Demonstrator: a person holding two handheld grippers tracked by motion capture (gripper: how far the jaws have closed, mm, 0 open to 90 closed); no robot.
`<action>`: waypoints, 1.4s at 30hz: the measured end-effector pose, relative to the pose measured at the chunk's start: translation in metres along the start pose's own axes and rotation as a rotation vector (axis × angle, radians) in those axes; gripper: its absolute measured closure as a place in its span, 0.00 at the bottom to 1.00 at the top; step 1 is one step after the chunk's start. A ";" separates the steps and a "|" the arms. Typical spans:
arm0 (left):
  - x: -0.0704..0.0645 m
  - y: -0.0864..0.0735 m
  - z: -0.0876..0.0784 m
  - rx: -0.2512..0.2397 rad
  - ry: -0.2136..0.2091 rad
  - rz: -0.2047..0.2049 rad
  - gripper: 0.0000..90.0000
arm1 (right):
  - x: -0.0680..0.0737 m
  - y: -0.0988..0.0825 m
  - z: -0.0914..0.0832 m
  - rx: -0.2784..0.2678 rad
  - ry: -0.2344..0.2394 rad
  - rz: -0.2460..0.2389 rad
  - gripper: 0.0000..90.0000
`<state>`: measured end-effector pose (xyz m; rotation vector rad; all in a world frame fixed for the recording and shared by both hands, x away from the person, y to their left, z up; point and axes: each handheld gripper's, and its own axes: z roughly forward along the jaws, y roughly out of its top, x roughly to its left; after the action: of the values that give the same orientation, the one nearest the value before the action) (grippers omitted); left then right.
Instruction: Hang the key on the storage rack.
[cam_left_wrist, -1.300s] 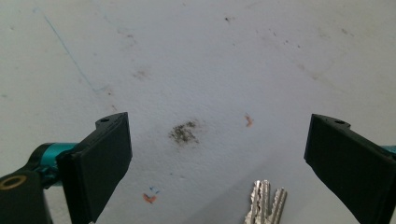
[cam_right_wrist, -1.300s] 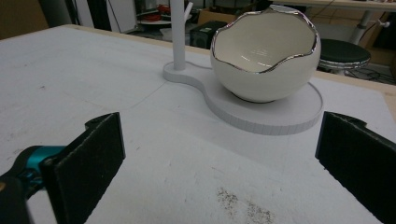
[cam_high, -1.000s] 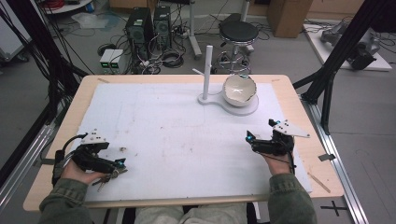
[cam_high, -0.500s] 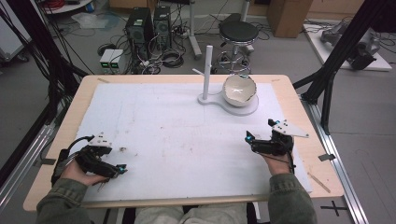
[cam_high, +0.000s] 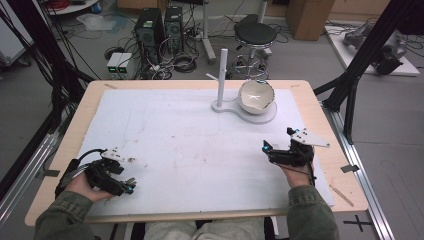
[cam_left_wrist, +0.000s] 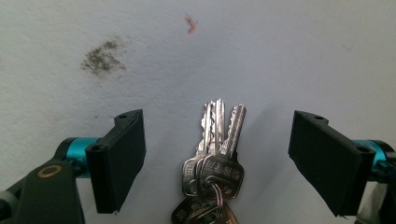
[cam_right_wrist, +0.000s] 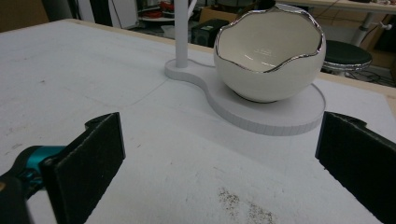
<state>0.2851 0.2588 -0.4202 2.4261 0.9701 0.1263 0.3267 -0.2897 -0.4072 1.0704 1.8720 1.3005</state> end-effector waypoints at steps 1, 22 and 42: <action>0.000 0.000 0.001 0.007 0.000 0.004 0.22 | 0.000 0.000 0.000 0.000 0.000 0.000 0.00; -0.006 0.000 0.002 0.051 0.065 0.065 0.57 | 0.000 0.000 0.001 0.002 0.004 -0.004 0.00; 0.000 -0.001 -0.001 -0.007 0.014 0.056 0.90 | 0.001 0.000 0.002 0.010 0.008 -0.012 0.00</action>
<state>0.2846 0.2598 -0.4198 2.4503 0.9066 0.1664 0.3277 -0.2879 -0.4080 1.0590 1.8897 1.2924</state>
